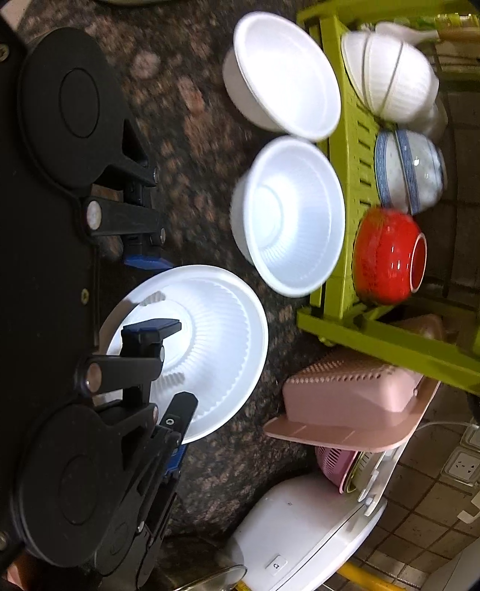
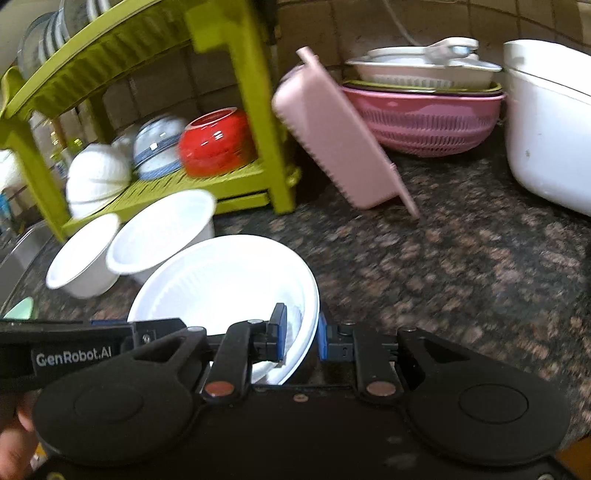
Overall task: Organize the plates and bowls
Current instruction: 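Lift the white bowl with both grippers and carry it toward the rack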
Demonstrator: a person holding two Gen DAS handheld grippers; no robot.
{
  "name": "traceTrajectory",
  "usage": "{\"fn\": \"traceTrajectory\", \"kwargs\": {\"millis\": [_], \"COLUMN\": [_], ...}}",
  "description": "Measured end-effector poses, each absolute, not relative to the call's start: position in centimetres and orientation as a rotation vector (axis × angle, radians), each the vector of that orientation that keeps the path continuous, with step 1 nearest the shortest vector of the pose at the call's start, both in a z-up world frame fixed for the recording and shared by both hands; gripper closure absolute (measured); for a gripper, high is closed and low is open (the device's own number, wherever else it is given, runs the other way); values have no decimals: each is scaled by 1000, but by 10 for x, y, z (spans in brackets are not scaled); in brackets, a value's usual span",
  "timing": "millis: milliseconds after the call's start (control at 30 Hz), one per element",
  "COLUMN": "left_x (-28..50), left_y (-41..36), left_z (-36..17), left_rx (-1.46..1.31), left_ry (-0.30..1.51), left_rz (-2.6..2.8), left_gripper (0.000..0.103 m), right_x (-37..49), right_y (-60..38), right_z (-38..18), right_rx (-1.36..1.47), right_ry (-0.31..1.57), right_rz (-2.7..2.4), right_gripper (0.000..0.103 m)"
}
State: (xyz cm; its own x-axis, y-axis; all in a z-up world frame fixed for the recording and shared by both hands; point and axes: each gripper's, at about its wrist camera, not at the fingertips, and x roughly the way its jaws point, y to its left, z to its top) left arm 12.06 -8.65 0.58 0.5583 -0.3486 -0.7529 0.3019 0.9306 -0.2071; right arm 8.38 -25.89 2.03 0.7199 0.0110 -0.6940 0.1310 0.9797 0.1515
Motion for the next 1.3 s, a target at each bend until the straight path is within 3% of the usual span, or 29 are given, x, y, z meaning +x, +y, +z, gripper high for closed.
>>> {"fn": "traceTrajectory", "kwargs": {"millis": [567, 1167, 1300], "left_x": [101, 103, 101], "left_y": [-13, -2, -3], "left_z": [5, 5, 6], "left_rx": [-89, -87, -79], "left_ry": [919, 898, 880], "left_rz": [-290, -275, -267], "left_gripper": [67, 65, 55], "right_x": [75, 83, 82], "right_y": [-184, -176, -178], "right_z": [28, 25, 27], "right_rx": [154, 146, 149], "right_ry": [816, 833, 822], "right_rz": [78, 76, 67], "right_gripper": [84, 81, 80]}}
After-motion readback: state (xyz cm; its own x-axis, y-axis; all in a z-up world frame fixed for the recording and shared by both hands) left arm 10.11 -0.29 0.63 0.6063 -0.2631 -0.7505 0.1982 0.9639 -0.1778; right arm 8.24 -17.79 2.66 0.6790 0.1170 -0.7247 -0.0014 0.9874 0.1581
